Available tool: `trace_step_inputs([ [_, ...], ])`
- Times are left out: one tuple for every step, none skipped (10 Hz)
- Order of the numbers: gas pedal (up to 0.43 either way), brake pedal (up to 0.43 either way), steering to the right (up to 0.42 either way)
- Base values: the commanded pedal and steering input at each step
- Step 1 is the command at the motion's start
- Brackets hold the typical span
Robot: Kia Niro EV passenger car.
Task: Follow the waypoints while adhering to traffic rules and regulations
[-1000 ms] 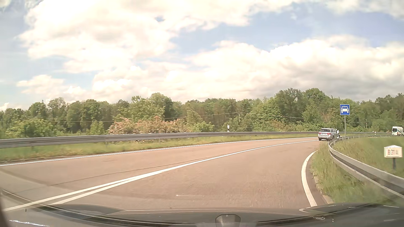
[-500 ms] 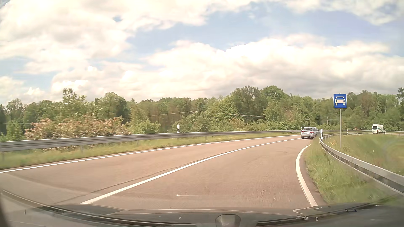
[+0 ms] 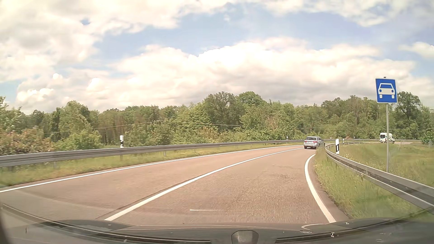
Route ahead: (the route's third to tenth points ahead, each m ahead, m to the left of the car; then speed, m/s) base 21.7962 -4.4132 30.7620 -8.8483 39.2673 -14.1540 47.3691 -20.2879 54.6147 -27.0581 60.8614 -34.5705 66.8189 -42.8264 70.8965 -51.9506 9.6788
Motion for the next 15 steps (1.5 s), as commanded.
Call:
trace_step_inputs([
  [0.118, 0.0, 0.139],
  [0.118, 0.0, 0.133],
  [0.118, 0.0, 0.125],
  [0.118, 0.0, 0.118],
  [0.118, 0.0, 0.106],
  [0.13, 0.0, 0.099],
  [0.13, 0.0, 0.094],
  [0.13, 0.0, 0.09],
  [0.13, 0.0, 0.086],
  [0.138, 0.0, 0.081],
  [0.138, 0.0, 0.073],
  [0.15, 0.0, 0.067],
  [0.15, 0.0, 0.062],
  [0.15, 0.0, 0.057],
  [0.15, 0.0, 0.054],
])
